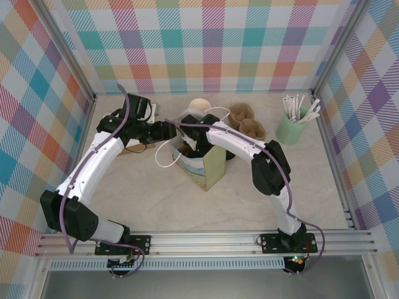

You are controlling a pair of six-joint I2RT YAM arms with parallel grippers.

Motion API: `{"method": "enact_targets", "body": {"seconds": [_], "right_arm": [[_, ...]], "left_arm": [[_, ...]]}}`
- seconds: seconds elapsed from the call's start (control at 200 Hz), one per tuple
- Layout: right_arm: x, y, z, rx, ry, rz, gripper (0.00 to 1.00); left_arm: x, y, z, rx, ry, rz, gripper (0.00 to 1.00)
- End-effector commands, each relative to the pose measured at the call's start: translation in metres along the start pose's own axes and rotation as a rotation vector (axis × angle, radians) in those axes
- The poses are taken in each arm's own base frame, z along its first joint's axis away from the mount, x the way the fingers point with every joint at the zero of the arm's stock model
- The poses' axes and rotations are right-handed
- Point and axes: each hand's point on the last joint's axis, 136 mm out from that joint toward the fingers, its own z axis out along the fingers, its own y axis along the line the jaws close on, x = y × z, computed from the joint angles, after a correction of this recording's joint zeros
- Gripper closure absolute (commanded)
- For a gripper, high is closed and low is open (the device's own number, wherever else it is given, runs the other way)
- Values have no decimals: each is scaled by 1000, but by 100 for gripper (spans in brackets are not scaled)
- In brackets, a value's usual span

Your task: Pack the takeout coffee

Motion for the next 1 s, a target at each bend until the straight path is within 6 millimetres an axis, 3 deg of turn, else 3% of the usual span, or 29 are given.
{"method": "enact_targets", "body": {"seconds": [0.0,0.235,0.55,0.995], "right_arm": [[-4,3,-27,-29,-52,13,0],[-5,4,-26,-56,-46,23,0],[-9,8,-36,-84,-66,32,0],[-9,5,-51,-59,-75,31,0]], "left_arm": [[-7,-11,-21,28,-38,19,29],[-1,-12,-38,28,-51,25,25],[19,-8,-40,40,-15,56,22],[27,-8,-74,49,-123,95,18]]}}
